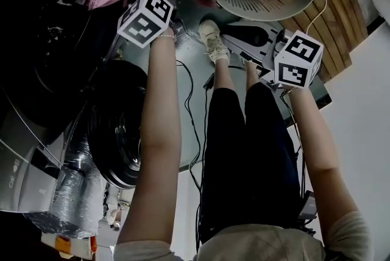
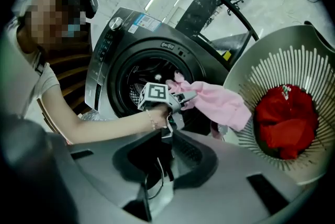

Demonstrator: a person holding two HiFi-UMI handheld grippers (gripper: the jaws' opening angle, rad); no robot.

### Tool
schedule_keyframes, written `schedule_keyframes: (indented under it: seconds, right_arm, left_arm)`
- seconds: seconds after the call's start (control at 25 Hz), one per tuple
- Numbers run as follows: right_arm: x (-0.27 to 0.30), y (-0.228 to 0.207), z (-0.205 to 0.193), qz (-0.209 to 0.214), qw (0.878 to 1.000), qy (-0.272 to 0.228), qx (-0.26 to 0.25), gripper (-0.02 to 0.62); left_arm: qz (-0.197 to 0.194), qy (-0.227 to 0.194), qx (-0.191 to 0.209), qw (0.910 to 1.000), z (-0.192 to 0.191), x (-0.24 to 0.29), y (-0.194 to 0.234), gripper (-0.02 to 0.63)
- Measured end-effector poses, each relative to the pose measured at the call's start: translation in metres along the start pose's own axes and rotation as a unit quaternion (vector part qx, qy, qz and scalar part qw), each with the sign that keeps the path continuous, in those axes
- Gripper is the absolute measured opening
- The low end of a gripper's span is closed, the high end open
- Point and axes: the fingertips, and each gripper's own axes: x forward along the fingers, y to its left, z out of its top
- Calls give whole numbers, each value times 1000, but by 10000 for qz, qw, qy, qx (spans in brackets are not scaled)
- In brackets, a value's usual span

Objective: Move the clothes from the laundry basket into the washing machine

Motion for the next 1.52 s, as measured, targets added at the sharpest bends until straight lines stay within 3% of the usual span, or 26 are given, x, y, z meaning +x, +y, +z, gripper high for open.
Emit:
schedule_keyframes:
  seconds: [0.08,0.12,0.2,0.24,0.36,0.48,0.6,0.64,0.72,0.84,0.92,1.0,1.08,1.16,1.32,1.4,1.44,1.52]
  right_arm:
    - [-3,-8,2,-101,9999,-23,9,75]
    - [-5,-11,2,-155,9999,-35,32,75]
    - [-8,-14,3,-229,9997,-74,82,75]
    - [-10,-14,4,-246,9996,-99,97,71]
    - [-11,-15,8,-254,9995,-134,104,67]
    - [-10,-17,13,-235,9994,-227,136,64]
    - [-4,-15,14,-174,9994,-255,140,63]
    - [-1,-14,13,-150,9995,-235,131,63]
    - [4,-11,11,-106,9997,-195,125,63]
    - [4,-8,10,-81,9997,-188,131,64]
    - [3,-8,11,-110,9996,-203,133,63]
    - [2,-9,12,-134,9996,-220,138,63]
    - [2,-10,14,-148,9996,-230,115,63]
    - [2,-10,16,-157,9996,-240,87,63]
    - [0,-13,21,-179,9994,-297,22,63]
    - [-2,-14,21,-212,9993,-317,23,61]
    - [-3,-15,21,-228,9992,-321,28,60]
    - [-5,-17,21,-260,9991,-332,37,57]
  left_arm:
    - [591,241,774,9950,-1,17,11,396]
    - [894,300,1092,9895,0,20,19,357]
    - [1126,143,1214,9861,8,13,32,65]
    - [1073,-49,1134,9877,16,6,37,41]
    - [1003,-840,1111,9852,64,-12,54,38]
    - [1464,-1451,1114,9722,124,-18,93,38]
    - [1786,-1325,602,9731,143,-6,127,59]
    - [1793,-1244,406,9751,140,-1,132,108]
    - [1650,-1155,79,9795,129,4,132,255]
    - [1382,-1255,-12,9824,112,-11,116,275]
    - [1089,-1199,217,9866,95,-22,94,275]
    - [728,-801,697,9917,67,-22,69,275]
    - [510,-306,1292,9898,36,-13,51,275]
    - [501,-1,1678,9845,19,-1,47,275]
    - [792,141,2110,9742,24,20,62,250]
    - [727,-16,2275,9711,37,15,56,72]
    - [715,-294,2286,9704,51,7,51,21]
    - [849,-951,2327,9642,88,-8,47,21]
